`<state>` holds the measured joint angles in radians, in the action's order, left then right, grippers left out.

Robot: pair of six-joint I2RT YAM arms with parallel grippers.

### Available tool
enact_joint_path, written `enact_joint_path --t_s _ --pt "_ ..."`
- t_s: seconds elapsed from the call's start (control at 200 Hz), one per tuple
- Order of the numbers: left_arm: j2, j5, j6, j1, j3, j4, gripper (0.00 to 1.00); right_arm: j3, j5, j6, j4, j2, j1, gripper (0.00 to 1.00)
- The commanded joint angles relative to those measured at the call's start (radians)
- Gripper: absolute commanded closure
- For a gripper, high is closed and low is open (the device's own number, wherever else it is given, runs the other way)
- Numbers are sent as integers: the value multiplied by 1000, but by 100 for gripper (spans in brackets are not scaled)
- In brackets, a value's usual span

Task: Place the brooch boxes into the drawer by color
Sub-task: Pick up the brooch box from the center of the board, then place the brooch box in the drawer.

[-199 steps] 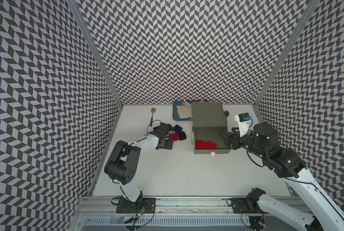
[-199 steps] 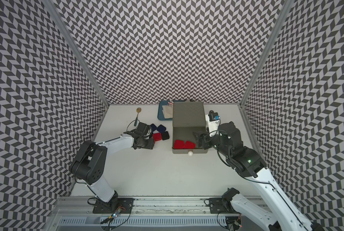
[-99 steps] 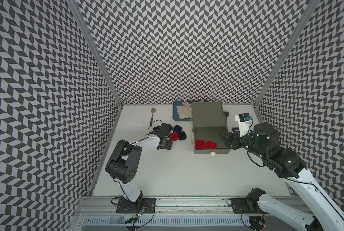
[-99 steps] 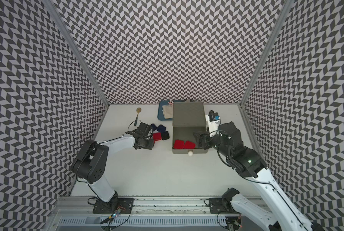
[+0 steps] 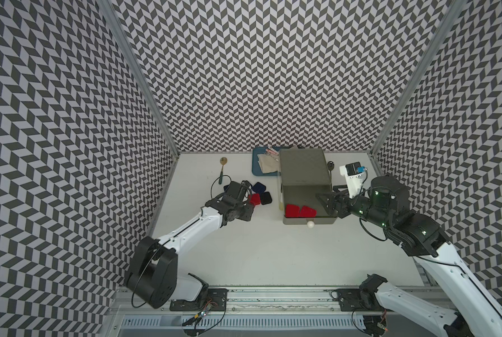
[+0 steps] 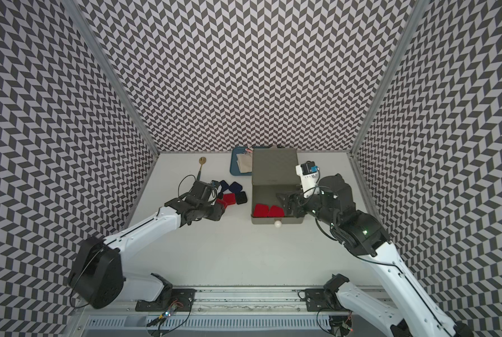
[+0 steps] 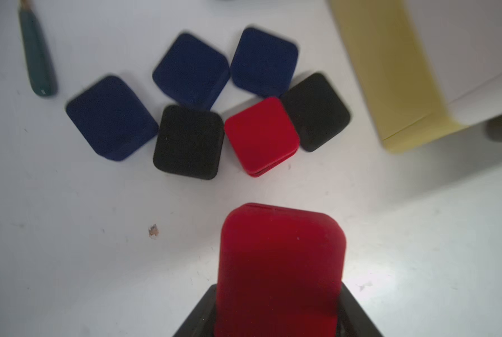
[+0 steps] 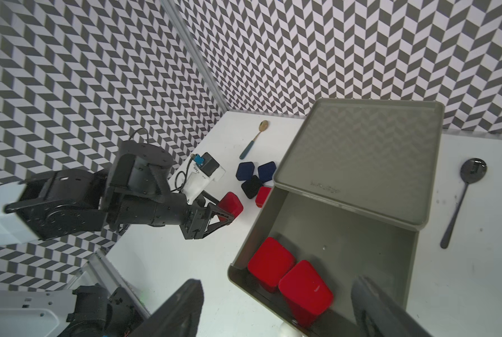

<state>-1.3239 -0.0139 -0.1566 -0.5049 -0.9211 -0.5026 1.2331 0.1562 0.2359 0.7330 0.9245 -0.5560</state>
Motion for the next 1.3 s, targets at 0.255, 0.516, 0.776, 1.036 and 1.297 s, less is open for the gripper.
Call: enact_joint_path --t_s 0.255,0.516,0.776,1.036,1.297 --pt "442 191 208 -148 72 87 55 248 415 -3 97 194 38 13" --pt "647 133 220 -279 140 218 55 174 491 23 65 224 33 14" --pt "623 21 243 -408 109 209 55 174 398 70 23 251 -62 16" --pt "574 -73 267 -482 93 218 55 209 307 120 -10 307 -215 18" --pt "579 -80 267 -491 93 226 55 216 217 135 -17 344 -259 21"
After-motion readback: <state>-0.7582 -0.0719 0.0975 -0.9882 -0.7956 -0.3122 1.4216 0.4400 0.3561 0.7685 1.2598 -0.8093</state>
